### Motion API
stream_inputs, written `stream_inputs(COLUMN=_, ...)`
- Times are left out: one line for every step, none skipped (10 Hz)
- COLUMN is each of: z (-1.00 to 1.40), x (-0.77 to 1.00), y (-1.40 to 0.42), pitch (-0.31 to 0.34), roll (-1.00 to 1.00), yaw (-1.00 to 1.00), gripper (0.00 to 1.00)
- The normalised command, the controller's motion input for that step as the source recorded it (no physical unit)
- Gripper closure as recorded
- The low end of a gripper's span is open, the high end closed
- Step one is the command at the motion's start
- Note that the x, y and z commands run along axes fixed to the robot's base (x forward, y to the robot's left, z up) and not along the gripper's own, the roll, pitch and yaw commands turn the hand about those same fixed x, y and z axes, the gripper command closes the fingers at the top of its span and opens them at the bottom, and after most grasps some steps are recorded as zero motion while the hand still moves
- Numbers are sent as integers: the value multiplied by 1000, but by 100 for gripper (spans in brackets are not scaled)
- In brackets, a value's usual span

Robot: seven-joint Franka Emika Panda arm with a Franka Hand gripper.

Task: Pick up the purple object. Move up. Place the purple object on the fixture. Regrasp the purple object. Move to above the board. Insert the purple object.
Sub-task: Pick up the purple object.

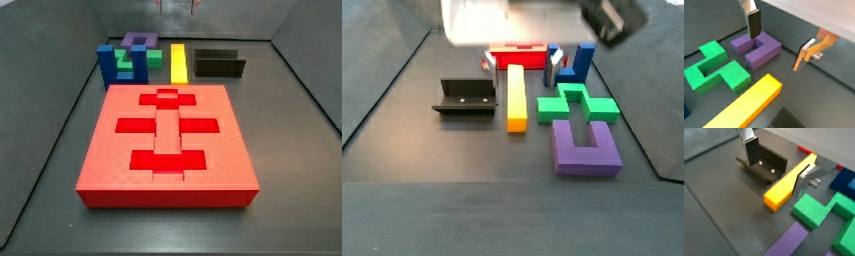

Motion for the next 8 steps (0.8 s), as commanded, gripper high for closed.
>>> stream_inputs(z=-551, x=-611, y=80, pitch=-83, roll=-40, yaw=-229, gripper=0)
stream_inputs(z=-431, x=-851, y=243, pitch=-141, roll=-103, yaw=-294, gripper=0)
stream_inputs(z=-389, x=-626, y=323, pitch=-180, roll=-140, yaw=-140, gripper=0)
stream_inputs(z=-397, x=-266, y=446, pitch=-160, roll=-131, yaw=0, gripper=0)
stream_inputs(z=-369, x=0, y=291, pitch=-136, roll=-147, yaw=43, gripper=0)
stream_inputs(z=-377, x=0, y=154, pitch=-126, roll=-109, yaw=111, gripper=0)
stream_inputs(z=-260, x=37, y=0, pitch=-99, roll=-117, yaw=94, gripper=0)
stream_inputs(z=-226, x=0, y=0, pitch=-24, roll=-34, yaw=0, gripper=0)
